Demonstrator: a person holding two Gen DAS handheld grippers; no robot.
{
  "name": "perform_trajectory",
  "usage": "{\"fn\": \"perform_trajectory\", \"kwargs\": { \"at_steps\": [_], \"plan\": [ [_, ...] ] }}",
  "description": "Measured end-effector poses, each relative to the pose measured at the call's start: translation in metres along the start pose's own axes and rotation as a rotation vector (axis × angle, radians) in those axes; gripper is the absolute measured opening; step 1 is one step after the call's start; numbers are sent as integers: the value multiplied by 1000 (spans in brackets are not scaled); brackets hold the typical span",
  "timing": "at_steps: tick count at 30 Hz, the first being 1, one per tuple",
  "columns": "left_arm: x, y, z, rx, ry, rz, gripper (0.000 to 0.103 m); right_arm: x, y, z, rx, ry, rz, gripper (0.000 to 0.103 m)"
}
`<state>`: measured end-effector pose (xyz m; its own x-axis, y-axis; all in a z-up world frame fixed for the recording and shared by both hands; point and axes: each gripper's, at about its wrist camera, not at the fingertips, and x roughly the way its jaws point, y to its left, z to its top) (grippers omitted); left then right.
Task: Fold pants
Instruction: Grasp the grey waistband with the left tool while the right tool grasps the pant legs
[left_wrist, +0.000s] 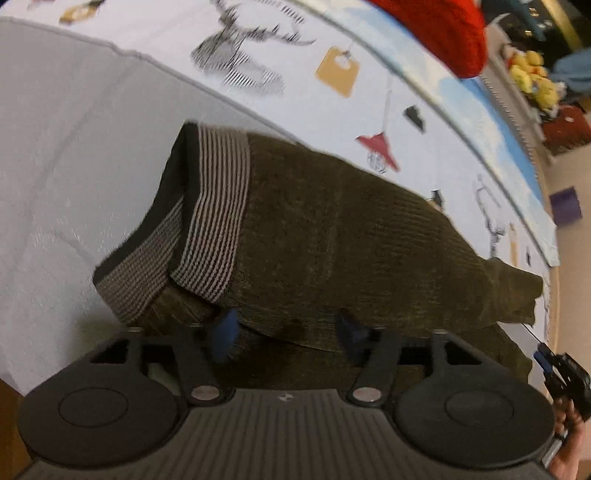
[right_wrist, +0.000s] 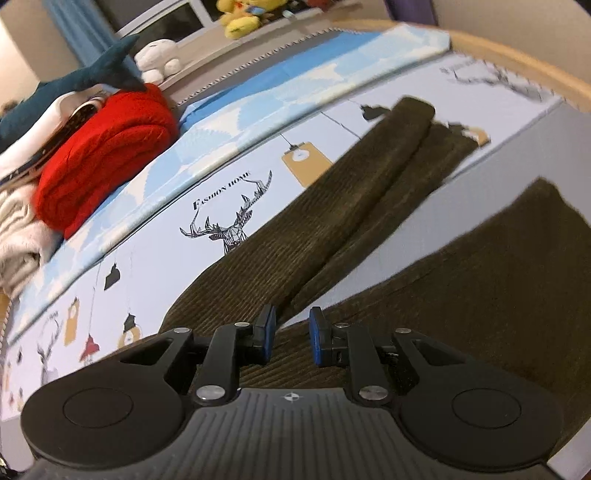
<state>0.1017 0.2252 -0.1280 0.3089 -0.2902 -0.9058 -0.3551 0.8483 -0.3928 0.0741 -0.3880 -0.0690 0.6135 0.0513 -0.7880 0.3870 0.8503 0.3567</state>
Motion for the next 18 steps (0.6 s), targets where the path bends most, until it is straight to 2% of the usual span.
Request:
{"fn": "perform_trajectory", "kwargs": {
  "at_steps": [4, 7, 10, 12, 13, 15, 18],
  "plan": [
    [21, 9, 5, -85, 51, 77, 71, 5, -6, 8, 34, -24, 5, 21],
    [24, 16, 17, -153, 35, 76, 71, 10, -18, 19, 86, -60, 25, 22],
    [23, 17, 24, -161, 13, 73, 68, 23, -31, 30, 138, -83, 26, 29],
    [16, 15, 24, -147, -34, 107, 51, 36, -41, 37, 182, -79, 26, 30],
    [11, 13, 24, -132, -62, 137, 37, 44, -45, 41, 200, -78, 28, 30],
    [-1, 9, 26, -136, -121, 138, 32, 58, -50, 48, 214, -80, 25, 30],
    [-17, 2, 28, -151, -222, 126, 32, 78, -52, 57, 210, -87, 16, 31]
  ]
}}
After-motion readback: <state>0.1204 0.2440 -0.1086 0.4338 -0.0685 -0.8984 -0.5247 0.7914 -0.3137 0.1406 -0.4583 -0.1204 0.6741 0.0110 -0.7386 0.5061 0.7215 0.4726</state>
